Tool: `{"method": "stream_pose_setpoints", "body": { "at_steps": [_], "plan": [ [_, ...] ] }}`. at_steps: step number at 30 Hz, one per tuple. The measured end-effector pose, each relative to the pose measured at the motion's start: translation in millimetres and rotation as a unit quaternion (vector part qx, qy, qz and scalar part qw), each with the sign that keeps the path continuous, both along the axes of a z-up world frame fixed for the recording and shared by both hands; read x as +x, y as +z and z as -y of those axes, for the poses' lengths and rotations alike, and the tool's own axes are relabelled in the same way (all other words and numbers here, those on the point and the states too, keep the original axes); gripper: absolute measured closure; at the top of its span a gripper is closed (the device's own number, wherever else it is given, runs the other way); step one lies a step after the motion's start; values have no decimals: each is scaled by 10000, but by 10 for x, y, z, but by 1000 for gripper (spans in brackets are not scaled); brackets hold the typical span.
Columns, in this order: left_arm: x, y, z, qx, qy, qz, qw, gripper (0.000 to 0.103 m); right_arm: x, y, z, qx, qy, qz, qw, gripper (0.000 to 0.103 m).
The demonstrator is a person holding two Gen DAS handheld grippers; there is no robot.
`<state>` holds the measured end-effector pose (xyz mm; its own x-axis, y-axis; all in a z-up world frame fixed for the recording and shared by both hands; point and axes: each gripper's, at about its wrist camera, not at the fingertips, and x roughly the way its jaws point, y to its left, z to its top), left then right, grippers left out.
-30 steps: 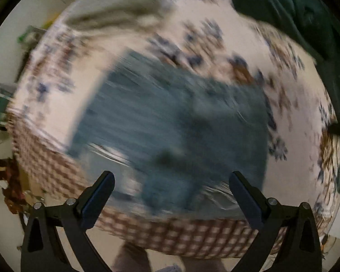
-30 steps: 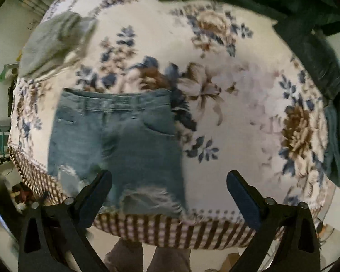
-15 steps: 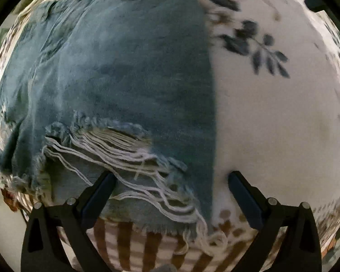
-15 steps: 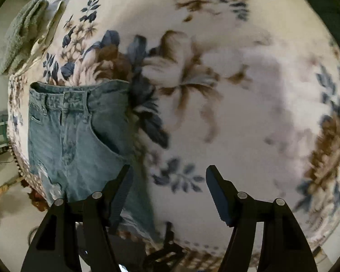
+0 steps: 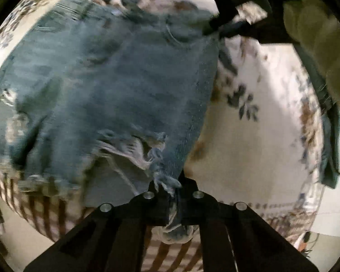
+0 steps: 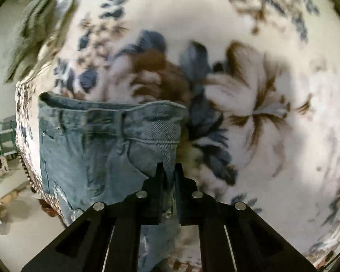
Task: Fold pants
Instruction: 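Lower both tools to the shorts and grasp the frayed leg hems, then lift the hems with both tools and fold them toward the waistband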
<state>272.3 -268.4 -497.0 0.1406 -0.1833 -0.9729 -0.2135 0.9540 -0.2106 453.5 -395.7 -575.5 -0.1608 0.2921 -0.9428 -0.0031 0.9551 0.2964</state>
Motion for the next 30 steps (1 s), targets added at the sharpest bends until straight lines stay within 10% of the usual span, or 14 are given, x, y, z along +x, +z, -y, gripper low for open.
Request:
{"method": "stream_pose_setpoints", "body": {
  "at_steps": [14, 30],
  "plan": [
    [-151, 798, -1711, 10, 1316, 801, 9881, 101, 200, 1320, -1915, -312, 894, 821, 9921, 95],
    [-52, -304, -3375, -458, 2472, 299, 9674, 100, 426, 381, -4182, -1267, 2190, 549, 9659, 95]
  ]
}}
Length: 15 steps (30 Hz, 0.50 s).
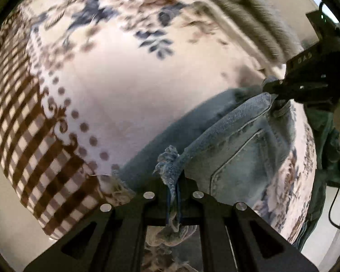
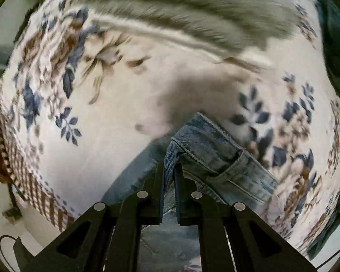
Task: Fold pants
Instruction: 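Lift the hems with both tools and fold them toward the waistband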
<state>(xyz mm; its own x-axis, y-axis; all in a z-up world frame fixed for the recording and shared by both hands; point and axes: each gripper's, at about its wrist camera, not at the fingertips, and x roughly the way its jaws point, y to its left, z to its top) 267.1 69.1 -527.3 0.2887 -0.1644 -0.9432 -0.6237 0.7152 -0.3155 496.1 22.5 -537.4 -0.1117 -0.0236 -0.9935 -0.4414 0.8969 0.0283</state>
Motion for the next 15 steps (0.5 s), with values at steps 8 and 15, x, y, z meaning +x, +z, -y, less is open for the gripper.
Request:
{"method": "stream_pose_setpoints", "body": {
  "at_steps": [8, 15],
  "plan": [
    [-219, -85, -135, -288, 493, -112, 9983, 84, -11, -143, -229, 408, 201, -655, 9968, 25],
    [-541, 289, -251, -156, 1196, 358, 9920, 36, -80, 335, 450, 815, 110, -256, 9963, 6]
  ]
}}
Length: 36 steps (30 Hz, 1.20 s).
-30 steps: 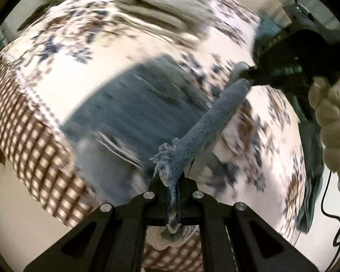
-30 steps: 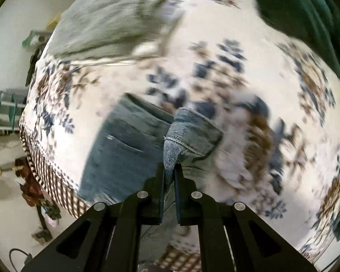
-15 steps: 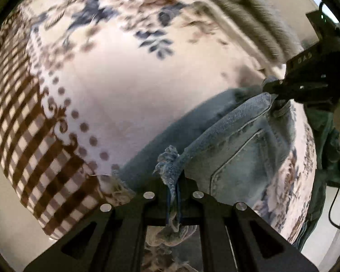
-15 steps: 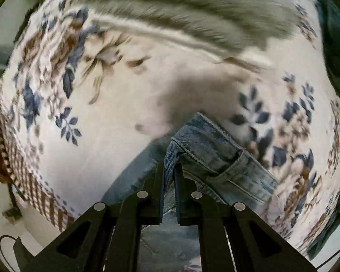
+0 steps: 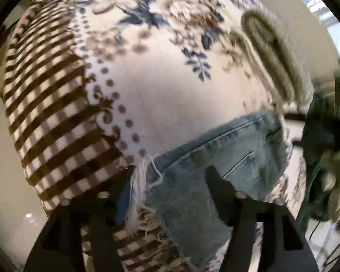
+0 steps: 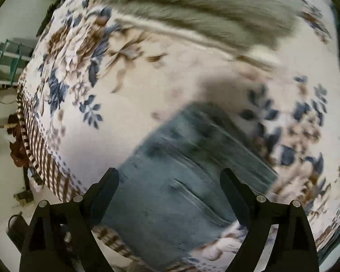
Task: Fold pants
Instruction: 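Lift the hems with both tools and fold them toward the waistband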
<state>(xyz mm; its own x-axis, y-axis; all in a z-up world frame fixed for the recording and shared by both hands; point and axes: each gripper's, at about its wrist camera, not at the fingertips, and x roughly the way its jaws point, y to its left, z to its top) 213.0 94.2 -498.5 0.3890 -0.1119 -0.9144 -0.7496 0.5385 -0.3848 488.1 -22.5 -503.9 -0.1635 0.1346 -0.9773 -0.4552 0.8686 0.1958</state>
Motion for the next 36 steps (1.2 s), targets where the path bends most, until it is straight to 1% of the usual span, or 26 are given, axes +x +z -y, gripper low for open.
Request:
{"method": "stream_pose_setpoints", "body": {
  "at_steps": [2, 3, 6, 7, 8, 9, 11, 12, 13, 14, 17, 18, 20, 22, 23, 24, 26, 29, 31, 32, 33, 34, 35, 36],
  "plan": [
    [-110, 54, 32, -12, 246, 111, 9996, 34, 9, 62, 271, 110, -141, 111, 9998, 2],
    [-182, 77, 94, -40, 411, 151, 9990, 33, -3, 72, 444, 171, -189, 144, 9996, 2],
    [-313, 70, 340, -173, 799, 163, 9965, 32, -2, -4, 963, 156, -298, 97, 9994, 2],
    [-328, 50, 424, -217, 876, 129, 9958, 29, -16, -49, 1137, 178, -351, 27, 9992, 2],
    [-362, 3, 553, -345, 1008, 61, 9943, 19, -35, -104, 1215, 187, -374, -28, 9991, 2],
    [-380, -61, 668, -554, 1156, 38, 9917, 15, -60, -161, 1375, 235, -409, -114, 9988, 2],
    [-446, -181, 868, -983, 1426, 23, 9849, 15, -109, -268, 1565, 345, -420, -222, 9983, 2],
    [-494, -264, 1014, -1254, 1614, -20, 9789, 15, -138, -325, 1639, 403, -412, -283, 9979, 2],
    [-516, -295, 1103, -1376, 1702, -40, 9757, 15, -162, -377, 1664, 459, -404, -318, 9976, 2],
    [-551, -345, 1229, -1544, 1842, -54, 9707, 15, -187, -433, 1715, 537, -377, -376, 9971, 2],
    [-694, -346, 1485, -1651, 2320, -125, 9585, 15, -211, -598, 1795, 771, -246, -539, 9953, 2],
    [-765, -320, 1584, -1662, 2546, -190, 9525, 15, -206, -640, 1813, 838, -198, -571, 9946, 2],
    [-860, -286, 1717, -1733, 2840, -263, 9427, 15, -172, -716, 1801, 929, -122, -644, 9935, 2],
    [-891, -324, 1863, -2044, 3153, -171, 9266, 15, -124, -818, 1814, 1031, -96, -726, 9920, 2],
    [-866, -367, 1921, -2155, 3231, -123, 9214, 15, -97, -848, 1784, 1052, -113, -754, 9915, 2],
    [-792, -445, 1974, -2357, 3296, -12, 9142, 15, -65, -901, 1793, 1081, -148, -800, 9908, 2],
    [-674, -567, 2003, -2495, 3339, 81, 9090, 15, -1, -1005, 1789, 1176, -232, -933, 9884, 2],
    [-518, -739, 1944, -2549, 3615, 346, 8962, 15, 58, -1166, 1801, 1383, -427, -1237, 9817, 2],
    [-476, -854, 1856, -2618, 3896, 574, 8811, 15, 82, -1226, 1794, 1460, -508, -1329, 9790, 2],
    [-483, -881, 1817, -2609, 4020, 629, 8754, 15, 89, -1256, 1794, 1500, -536, -1370, 9777, 2],
    [-512, -918, 1751, -2597, 4239, 718, 8647, 15, 97, -1290, 1793, 1559, -575, -1422, 9758, 2],
    [-549, -940, 1721, -2622, 4368, 756, 8572, 15, 105, -1314, 1782, 1614, -625, -1458, 9741, 2],
    [-583, -972, 1688, -2676, 4541, 822, 8458, 15, 119, -1331, 1781, 1707, -702, -1509, 9712, 2],
    [-623, -1002, 1663, -2743, 4742, 899, 8318, 16, 133, -1360, 1793, 1796, -831, -1553, 9678, 2]
  ]
}}
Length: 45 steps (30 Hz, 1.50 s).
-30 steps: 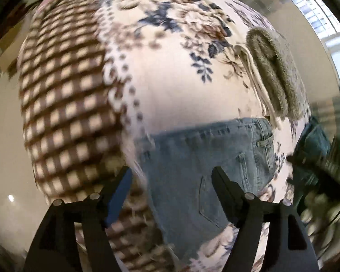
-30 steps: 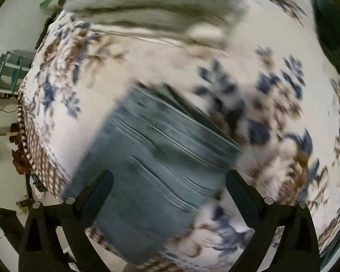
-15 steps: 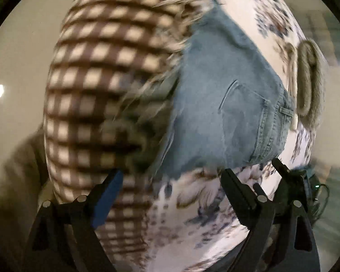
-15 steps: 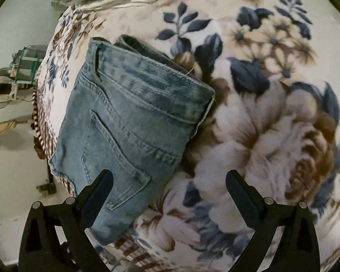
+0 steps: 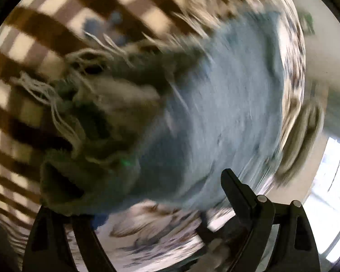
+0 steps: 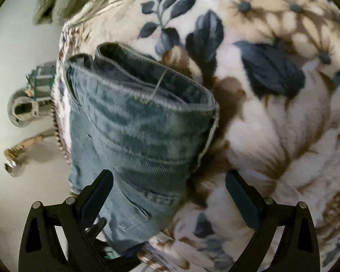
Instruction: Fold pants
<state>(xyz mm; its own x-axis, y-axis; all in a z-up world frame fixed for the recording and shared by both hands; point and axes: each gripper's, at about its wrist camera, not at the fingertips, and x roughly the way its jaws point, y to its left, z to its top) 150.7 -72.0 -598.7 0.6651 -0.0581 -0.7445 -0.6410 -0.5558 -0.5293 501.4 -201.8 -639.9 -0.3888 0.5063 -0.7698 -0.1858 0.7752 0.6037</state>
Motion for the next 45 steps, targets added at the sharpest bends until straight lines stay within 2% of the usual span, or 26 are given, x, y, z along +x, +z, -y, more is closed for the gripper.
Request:
{"method": "stream_pose_setpoints", "body": {
  "at_steps": [1, 2, 3, 4, 5, 6, 7, 9, 13, 15, 19, 22, 23, 26, 28, 30, 33, 35, 37, 38, 39, 42, 45],
  "plan": [
    [-25, -21, -20, -67, 188, 13, 9998, 18, 10, -20, 7, 51, -102, -23, 9999, 2],
    [-44, -25, -30, -114, 325, -25, 9994, 30, 19, -19, 11, 192, -265, -39, 9995, 5],
    [-69, -9, -46, -128, 465, -97, 9988, 45, 25, -23, 22, 274, -383, -22, 9989, 14],
    [-79, 7, -62, -110, 483, -151, 9987, 52, 27, -30, 39, 356, -510, -20, 9981, 22],
    [-90, 23, -76, -62, 455, -179, 9988, 64, 25, -34, 36, 531, -623, -73, 9966, 39],
    [-83, 64, -121, 65, 422, -154, 9990, 70, 21, -39, 23, 580, -683, -91, 9959, 41],
    [-66, 79, -143, 148, 380, -139, 9991, 72, 11, -26, 14, 600, -726, -5, 9955, 43],
    [-24, 148, -216, 293, 189, -125, 9993, 75, -35, 3, 25, 639, -775, 124, 9949, 53],
    [39, 296, -342, 667, -466, 15, 9967, 77, -231, 190, 176, 714, -1028, 242, 9918, 62],
    [-43, 436, -432, 993, -985, 29, 9902, 77, -428, 331, 302, 750, -1140, 232, 9904, 65],
    [-293, 478, -611, 1224, -1436, 1, 9820, 77, -958, 447, 610, 643, -1257, 100, 9899, 65],
    [-394, 290, -598, 1224, -1482, 39, 9813, 77, -1304, 437, 686, 477, -994, 223, 9937, 64],
    [-426, 226, -574, 1225, -1453, 83, 9817, 76, -1335, 409, 692, 471, -985, 203, 9938, 60],
    [-405, 61, -561, 1145, -1168, 414, 9857, 70, -1289, 288, 731, 536, -1245, 93, 9907, 47],
    [-441, -14, -534, 1140, -944, 609, 9871, 60, -1254, 204, 741, 625, -1299, -10, 9896, 39],
    [-477, -83, -509, 1136, -769, 724, 9879, 49, -1230, 136, 758, 659, -1267, 38, 9897, 36],
    [-494, -180, -512, 987, -506, 701, 9914, 47, -1143, -10, 771, 769, -1407, -99, 9870, 30],
    [-498, -164, -479, 959, -382, 621, 9927, 47, -1121, -64, 790, 867, -1718, -190, 9811, 30],
    [-463, -88, -474, 1041, -437, 445, 9926, 47, -1127, -80, 834, 899, -1977, -152, 9760, 33],
    [-438, -43, -472, 1138, -431, 413, 9917, 61, -1139, -82, 851, 880, -2077, -125, 9741, 38],
    [-410, 24, -473, 1264, -498, 365, 9901, 74, -1163, -83, 871, 872, -2204, -96, 9715, 50],
    [-277, 201, -558, 1561, -694, 256, 9850, 80, -1221, -26, 905, 812, -2327, -32, 9691, 60],
    [-134, 381, -667, 1676, -899, 246, 9814, 81, -1219, 131, 997, 769, -2334, 68, 9693, 65]
  ]
}}
